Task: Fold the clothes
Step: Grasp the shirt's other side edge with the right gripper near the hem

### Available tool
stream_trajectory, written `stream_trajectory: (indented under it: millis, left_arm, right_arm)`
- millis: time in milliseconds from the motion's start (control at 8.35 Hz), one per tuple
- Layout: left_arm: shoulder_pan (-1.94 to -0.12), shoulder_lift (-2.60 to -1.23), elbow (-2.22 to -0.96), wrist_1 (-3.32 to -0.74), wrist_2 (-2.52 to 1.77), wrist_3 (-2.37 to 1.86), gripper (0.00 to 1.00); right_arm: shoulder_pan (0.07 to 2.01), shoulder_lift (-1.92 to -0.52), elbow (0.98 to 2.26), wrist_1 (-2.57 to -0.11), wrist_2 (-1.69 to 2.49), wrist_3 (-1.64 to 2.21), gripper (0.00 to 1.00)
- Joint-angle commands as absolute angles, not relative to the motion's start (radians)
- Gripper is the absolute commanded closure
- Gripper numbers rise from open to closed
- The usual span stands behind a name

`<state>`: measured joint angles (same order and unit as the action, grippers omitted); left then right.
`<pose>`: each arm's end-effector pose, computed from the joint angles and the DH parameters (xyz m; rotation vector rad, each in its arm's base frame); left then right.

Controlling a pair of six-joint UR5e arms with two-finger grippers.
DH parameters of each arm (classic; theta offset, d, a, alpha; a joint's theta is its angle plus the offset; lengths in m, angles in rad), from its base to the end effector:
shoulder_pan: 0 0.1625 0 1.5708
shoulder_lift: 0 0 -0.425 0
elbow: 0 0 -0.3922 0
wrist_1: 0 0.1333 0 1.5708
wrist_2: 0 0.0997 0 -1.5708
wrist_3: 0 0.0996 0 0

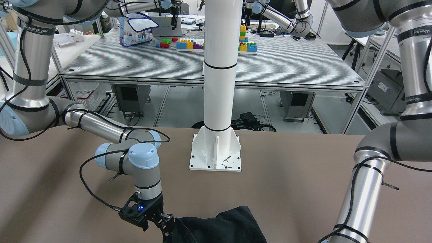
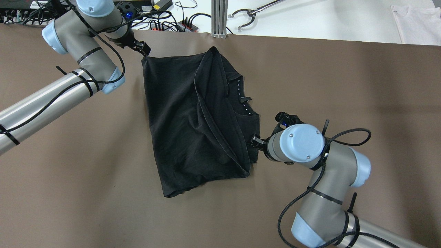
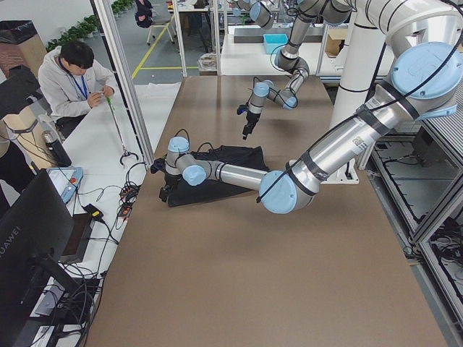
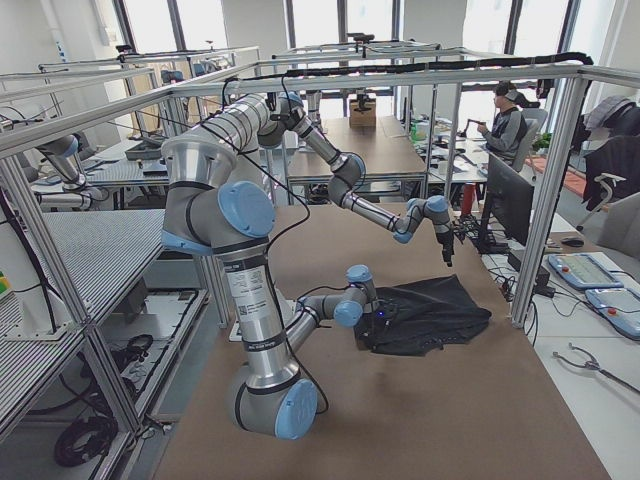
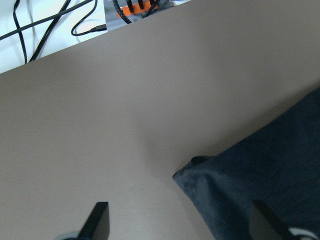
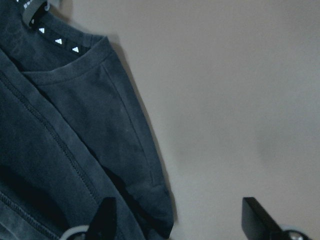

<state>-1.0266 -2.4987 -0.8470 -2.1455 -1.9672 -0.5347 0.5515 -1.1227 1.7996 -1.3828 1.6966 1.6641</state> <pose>0.3640 -0.7846 0.3332 0.4662 0.7174 0.1632 -0.4731 -0.4329 0.2881 0.0825 -0.8797 0.5486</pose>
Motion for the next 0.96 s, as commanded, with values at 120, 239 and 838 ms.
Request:
stream_trajectory:
  millis: [120,239,838]
  left_arm:
    - [-1.025,-2.484,-0.871,-2.148,-1.968,-0.537,0.00]
    - [-1.025,-2.485,-0.873,-2.148,-1.968,-0.538,0.00]
    - [-1.026,-2.484,-0.871,-2.148,-1.968,-0.540,0.00]
  right_arm:
    - [0.422,-1.108,1.752,-1.382,1.533,1.810,0.18]
    - [0.419,-1.106,1.744,-1.382,1.513,1.810,0.23]
    - [0.420,-1.065,1.712,-1.382,1.508,1.809,0.36]
